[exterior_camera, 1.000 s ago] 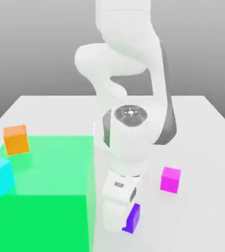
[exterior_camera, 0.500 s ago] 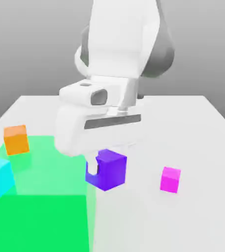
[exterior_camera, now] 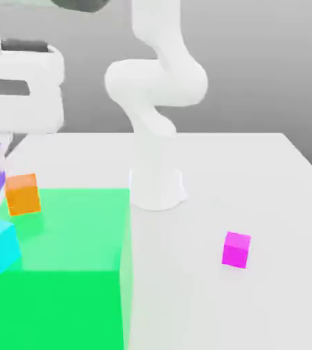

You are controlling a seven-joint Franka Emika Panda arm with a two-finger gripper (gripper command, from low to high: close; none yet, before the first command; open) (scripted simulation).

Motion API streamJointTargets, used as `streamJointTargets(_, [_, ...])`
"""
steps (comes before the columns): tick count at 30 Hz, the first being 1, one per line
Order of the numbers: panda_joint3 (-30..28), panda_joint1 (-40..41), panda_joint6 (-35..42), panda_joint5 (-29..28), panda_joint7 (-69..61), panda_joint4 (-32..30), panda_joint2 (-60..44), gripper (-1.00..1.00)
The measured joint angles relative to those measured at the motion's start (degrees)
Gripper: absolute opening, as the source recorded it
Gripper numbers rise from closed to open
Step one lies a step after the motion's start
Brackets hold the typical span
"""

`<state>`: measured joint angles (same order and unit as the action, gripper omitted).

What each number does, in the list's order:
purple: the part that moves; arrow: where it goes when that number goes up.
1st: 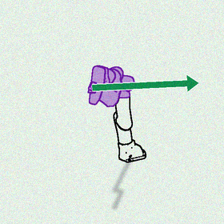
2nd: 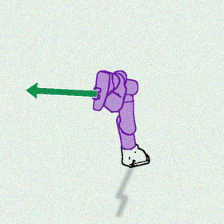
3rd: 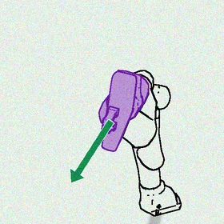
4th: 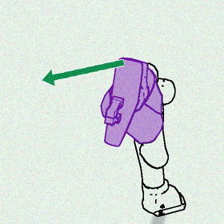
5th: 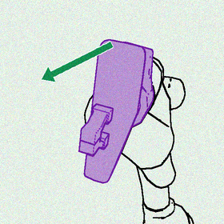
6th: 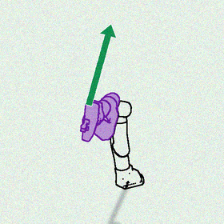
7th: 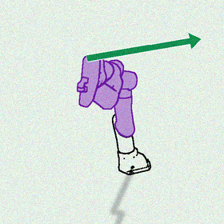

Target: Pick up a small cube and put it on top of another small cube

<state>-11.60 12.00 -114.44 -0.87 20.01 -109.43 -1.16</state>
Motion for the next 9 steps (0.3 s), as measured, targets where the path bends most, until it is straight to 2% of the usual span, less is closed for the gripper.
streamJointTargets(2, [0.8, 0.6, 1.0, 1.4, 0.9, -0.6, -1.3, -1.0])
streamJointTargets(4, [1.1, -0.3, -2.5, 2.0, 0.9, -3.4, -2.8, -1.0])
streamJointTargets(5, [1.0, -0.3, -4.5, 2.2, 0.8, -4.9, -3.5, 1.0])
streamJointTargets(9, [1.0, -0.3, -4.5, 2.2, 0.8, -4.9, -3.5, 1.0])
